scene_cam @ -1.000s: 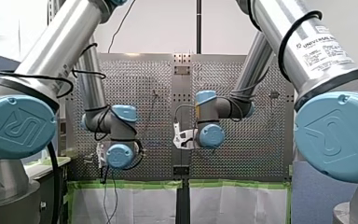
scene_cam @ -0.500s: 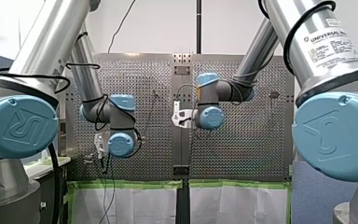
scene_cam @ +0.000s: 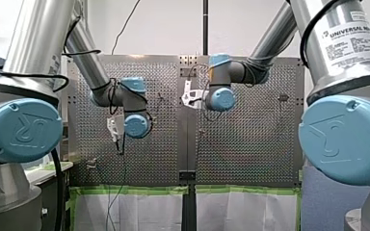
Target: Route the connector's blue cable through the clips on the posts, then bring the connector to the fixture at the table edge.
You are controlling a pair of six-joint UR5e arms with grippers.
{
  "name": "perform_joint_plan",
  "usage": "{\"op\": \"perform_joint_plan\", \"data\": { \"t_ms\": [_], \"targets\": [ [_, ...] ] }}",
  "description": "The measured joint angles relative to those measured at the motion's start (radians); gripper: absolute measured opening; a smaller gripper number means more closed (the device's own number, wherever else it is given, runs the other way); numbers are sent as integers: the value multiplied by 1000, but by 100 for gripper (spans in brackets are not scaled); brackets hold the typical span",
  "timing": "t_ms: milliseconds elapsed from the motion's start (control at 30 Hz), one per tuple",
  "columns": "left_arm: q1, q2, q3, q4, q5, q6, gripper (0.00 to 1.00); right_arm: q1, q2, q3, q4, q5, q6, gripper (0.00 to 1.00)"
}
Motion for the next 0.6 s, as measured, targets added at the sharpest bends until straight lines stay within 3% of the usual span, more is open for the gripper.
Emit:
{"op": "perform_joint_plan", "data": {
  "t_ms": [333,600],
  "targets": [
    [40,84,59,-84,23,-16,0,-33,-18,-12,21,-5,-2,0],
    [67,147,103,-147,81,-22,0,-59,19,-15,13,-11,-6,0]
  ]
}}
